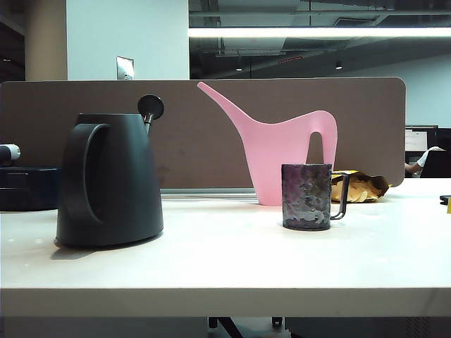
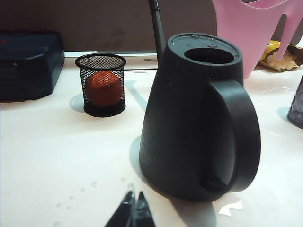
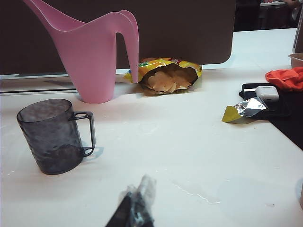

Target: Pour the water from the cup into the kettle.

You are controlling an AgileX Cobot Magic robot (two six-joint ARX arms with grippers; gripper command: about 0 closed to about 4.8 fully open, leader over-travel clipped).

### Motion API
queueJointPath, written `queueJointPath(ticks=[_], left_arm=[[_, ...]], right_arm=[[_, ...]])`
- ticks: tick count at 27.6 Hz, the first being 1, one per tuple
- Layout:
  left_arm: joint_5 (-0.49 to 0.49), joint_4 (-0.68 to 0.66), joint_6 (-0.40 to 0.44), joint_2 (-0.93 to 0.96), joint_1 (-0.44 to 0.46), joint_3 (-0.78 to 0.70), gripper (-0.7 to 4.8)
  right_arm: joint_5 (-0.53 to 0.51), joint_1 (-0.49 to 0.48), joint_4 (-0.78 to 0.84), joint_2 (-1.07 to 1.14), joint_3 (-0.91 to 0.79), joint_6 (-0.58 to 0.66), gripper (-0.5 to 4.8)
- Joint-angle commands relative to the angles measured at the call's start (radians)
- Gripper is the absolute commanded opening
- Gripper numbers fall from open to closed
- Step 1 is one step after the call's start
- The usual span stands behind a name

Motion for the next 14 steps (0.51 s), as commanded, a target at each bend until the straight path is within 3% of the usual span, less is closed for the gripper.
queueJointPath(ticks=[1,14], left_arm=[[-0.003,0.014,0.008,0.001,0.0,0.002,-0.05],[-0.003,0.014,0.008,0.001,0.0,0.002,-0.05]], right_arm=[[-0.001,0.001,0.015,0.0,0.001,-0.002,-0.08],[-0.002,0.001,0.018,0.0,0.006,-0.002,-0.08]])
